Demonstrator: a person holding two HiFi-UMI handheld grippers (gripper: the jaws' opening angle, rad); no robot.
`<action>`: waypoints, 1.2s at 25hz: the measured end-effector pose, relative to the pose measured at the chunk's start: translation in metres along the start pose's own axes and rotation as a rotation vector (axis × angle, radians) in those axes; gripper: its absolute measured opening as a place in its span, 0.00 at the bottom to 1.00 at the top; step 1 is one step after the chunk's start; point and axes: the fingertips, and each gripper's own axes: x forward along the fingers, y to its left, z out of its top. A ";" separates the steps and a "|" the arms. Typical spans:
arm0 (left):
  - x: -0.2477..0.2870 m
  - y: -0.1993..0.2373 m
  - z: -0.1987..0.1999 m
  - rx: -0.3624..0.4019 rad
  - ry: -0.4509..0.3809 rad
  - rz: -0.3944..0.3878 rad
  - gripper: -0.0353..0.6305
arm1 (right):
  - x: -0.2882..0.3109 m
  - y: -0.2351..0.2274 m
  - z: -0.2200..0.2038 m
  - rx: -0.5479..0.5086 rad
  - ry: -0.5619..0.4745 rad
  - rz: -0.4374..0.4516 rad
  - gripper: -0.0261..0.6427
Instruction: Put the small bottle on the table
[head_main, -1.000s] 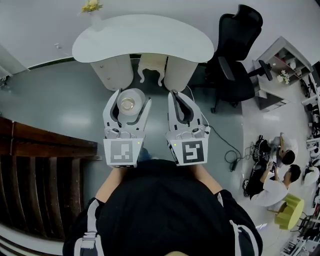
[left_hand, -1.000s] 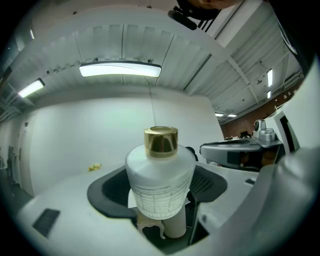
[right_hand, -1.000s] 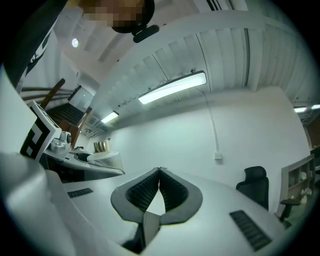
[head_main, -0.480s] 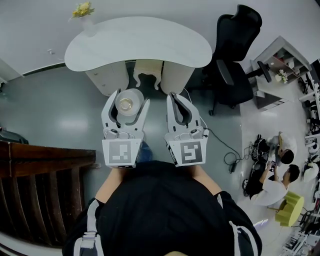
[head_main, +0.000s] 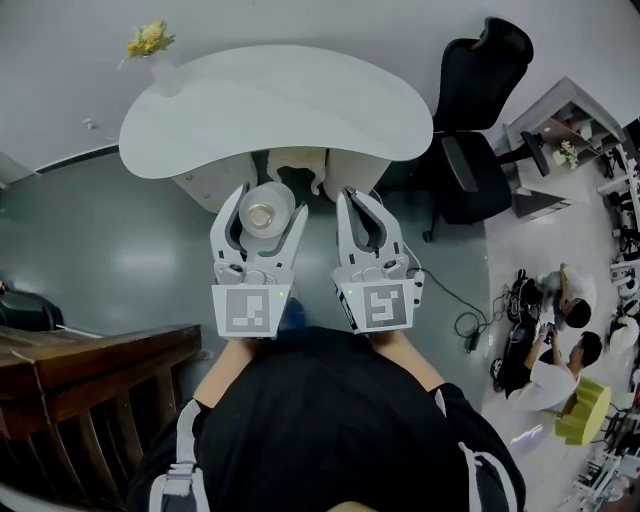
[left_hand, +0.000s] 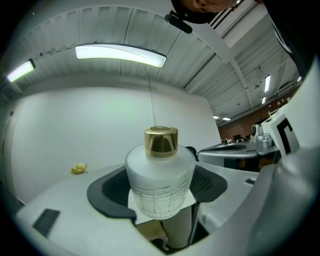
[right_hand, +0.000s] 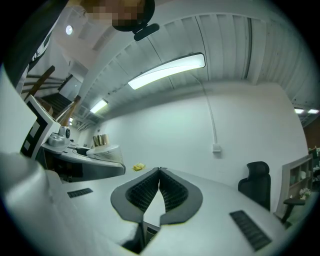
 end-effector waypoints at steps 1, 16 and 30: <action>0.008 0.007 -0.002 0.005 0.001 -0.006 0.56 | 0.010 -0.001 -0.002 0.001 0.000 -0.003 0.07; 0.090 0.073 -0.023 -0.015 0.026 -0.091 0.56 | 0.108 -0.013 -0.027 -0.001 0.017 -0.074 0.07; 0.107 0.086 -0.038 -0.039 0.048 -0.109 0.56 | 0.130 -0.009 -0.037 -0.013 0.035 -0.068 0.07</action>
